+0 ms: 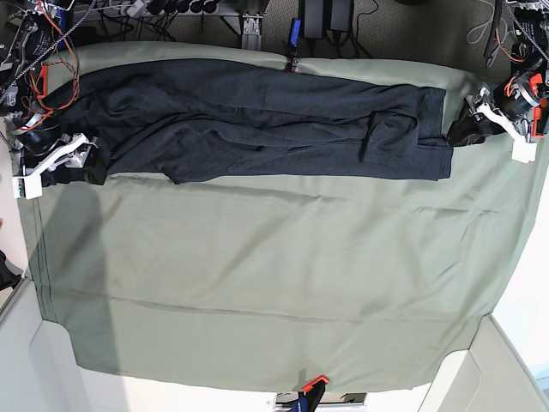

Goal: Fold the T-shirt properly
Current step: 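Release the cuff and move the left gripper to the strip's end, then grasp the strip's end with the left gripper and lift it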

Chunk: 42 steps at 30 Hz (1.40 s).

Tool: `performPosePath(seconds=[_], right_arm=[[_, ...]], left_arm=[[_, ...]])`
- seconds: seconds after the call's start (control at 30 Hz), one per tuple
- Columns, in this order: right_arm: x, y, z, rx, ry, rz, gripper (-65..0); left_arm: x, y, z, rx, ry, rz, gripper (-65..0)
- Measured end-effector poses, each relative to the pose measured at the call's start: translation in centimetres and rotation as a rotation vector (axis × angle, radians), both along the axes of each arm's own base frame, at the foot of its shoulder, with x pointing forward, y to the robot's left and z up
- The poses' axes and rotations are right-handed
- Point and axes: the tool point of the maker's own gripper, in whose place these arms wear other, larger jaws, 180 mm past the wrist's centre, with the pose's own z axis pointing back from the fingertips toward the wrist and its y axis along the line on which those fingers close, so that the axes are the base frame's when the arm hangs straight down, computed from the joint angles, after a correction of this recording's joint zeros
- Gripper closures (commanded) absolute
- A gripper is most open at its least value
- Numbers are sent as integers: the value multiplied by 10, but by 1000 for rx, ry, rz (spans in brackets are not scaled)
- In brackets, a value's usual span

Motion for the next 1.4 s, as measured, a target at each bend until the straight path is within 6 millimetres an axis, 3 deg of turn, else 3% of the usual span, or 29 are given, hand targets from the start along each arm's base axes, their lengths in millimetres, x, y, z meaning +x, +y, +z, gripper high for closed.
performPosePath(seconds=[0.47, 0.63, 0.87, 1.0, 1.07, 1.17, 1.4], right_arm=[[0, 2, 0, 8, -1, 0, -449], [0, 2, 0, 8, -1, 0, -449], [0, 2, 0, 8, -1, 0, -449], [0, 2, 0, 8, -1, 0, -449], [0, 2, 0, 8, -2, 0, -449], [0, 2, 0, 8, -2, 0, -449], [0, 2, 0, 8, -2, 0, -449]], left_arm=[[-5, -52, -6, -240, -14, 20, -391], [-5, -60, -6, -242, -5, -11, -391], [-5, -98, -8, -250, 20, -141, -391], [-3, -107, -10, -233, 7, -163, -386], [-2, -108, -12, -212, 2, -169, -291], [-4, -107, -20, -153, 18, -182, 0], [2, -102, -14, -72, -22, -178, 0]])
